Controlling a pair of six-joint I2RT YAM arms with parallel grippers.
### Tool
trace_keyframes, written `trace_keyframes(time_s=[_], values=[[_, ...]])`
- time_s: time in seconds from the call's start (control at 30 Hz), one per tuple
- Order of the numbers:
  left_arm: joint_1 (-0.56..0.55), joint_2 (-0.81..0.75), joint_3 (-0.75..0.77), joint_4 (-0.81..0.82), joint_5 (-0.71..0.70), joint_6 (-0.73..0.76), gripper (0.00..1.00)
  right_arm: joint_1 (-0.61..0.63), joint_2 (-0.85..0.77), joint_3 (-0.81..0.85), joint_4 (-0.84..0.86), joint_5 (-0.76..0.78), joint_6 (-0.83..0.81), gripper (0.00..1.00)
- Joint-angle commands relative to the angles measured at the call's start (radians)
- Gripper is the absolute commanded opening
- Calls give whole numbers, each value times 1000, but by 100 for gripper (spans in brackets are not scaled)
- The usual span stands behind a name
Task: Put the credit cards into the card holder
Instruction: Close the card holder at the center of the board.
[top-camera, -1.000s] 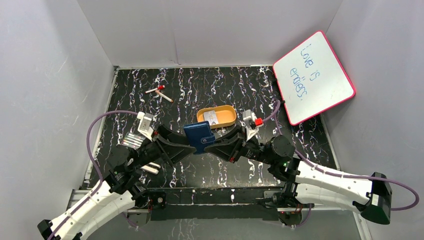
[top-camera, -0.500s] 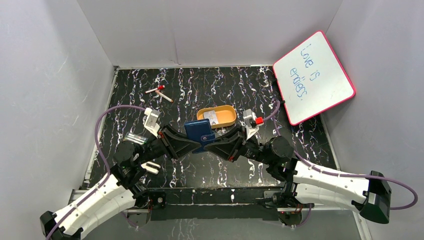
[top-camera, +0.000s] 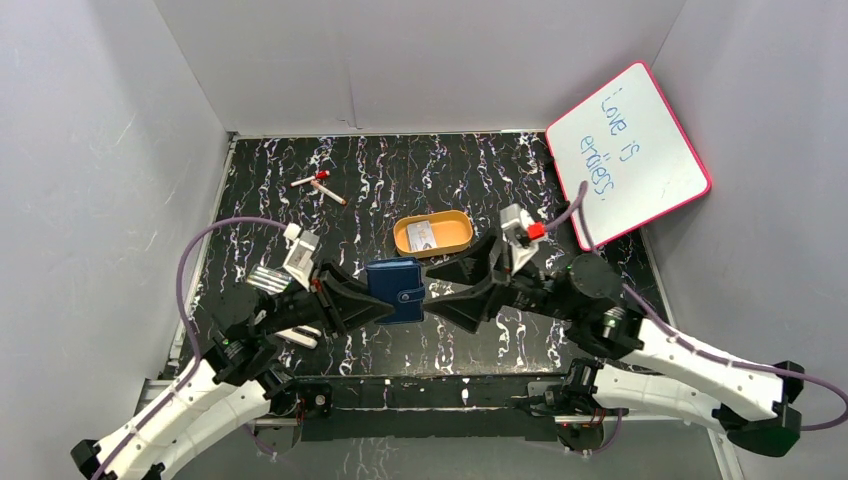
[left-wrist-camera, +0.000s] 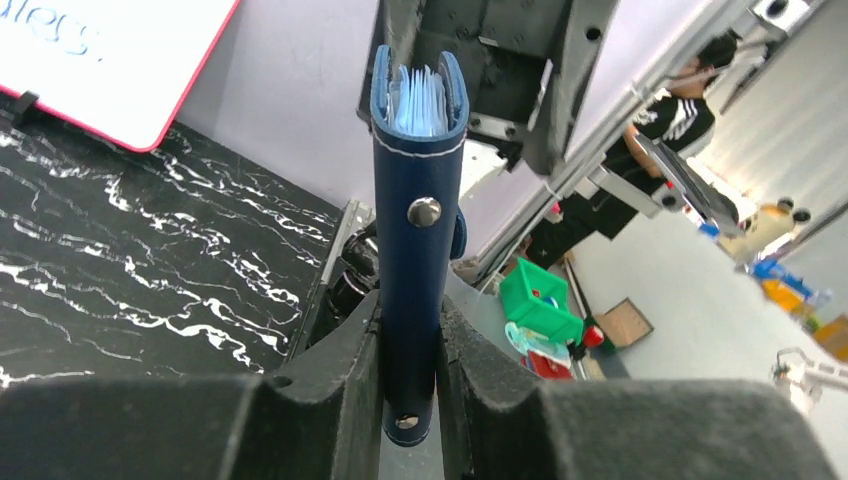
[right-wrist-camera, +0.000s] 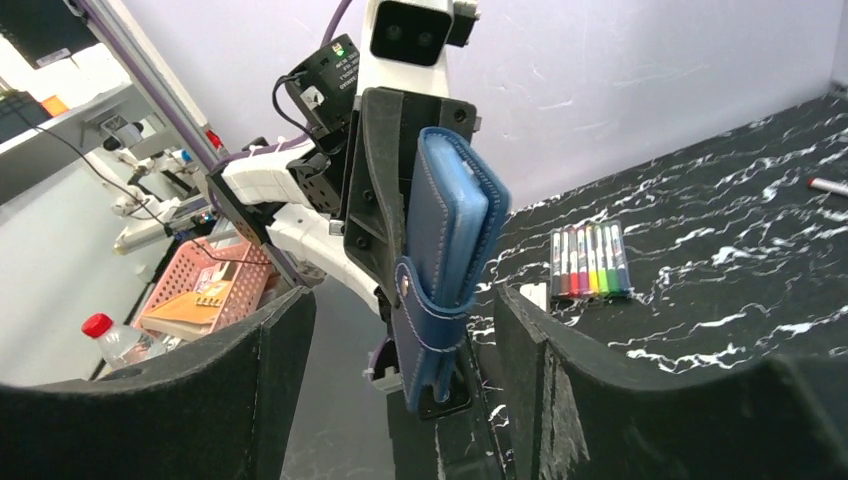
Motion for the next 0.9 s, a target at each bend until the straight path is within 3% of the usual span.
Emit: trace_keyframes(time_s=[0.0, 0.13, 0.37, 0.57, 0.67, 0.87], values=[[-4, -27, 107, -105, 137, 113, 0, 3, -45, 114, -173, -6, -82, 74], [-3, -14, 131, -98, 202, 113, 0, 2, -20, 95, -119, -26, -41, 73], [-3, 24, 148, -86, 283, 111, 0, 2, 33, 24, 162, -134, 81, 71], [-3, 19, 151, -83, 287, 109, 0, 2, 79, 52, 170, -196, 88, 65], [-4, 12, 147, -78, 285, 106, 0, 3, 69, 40, 167, -181, 91, 55], [-3, 20, 143, -91, 280, 103, 1, 2, 75, 27, 196, -180, 107, 19]])
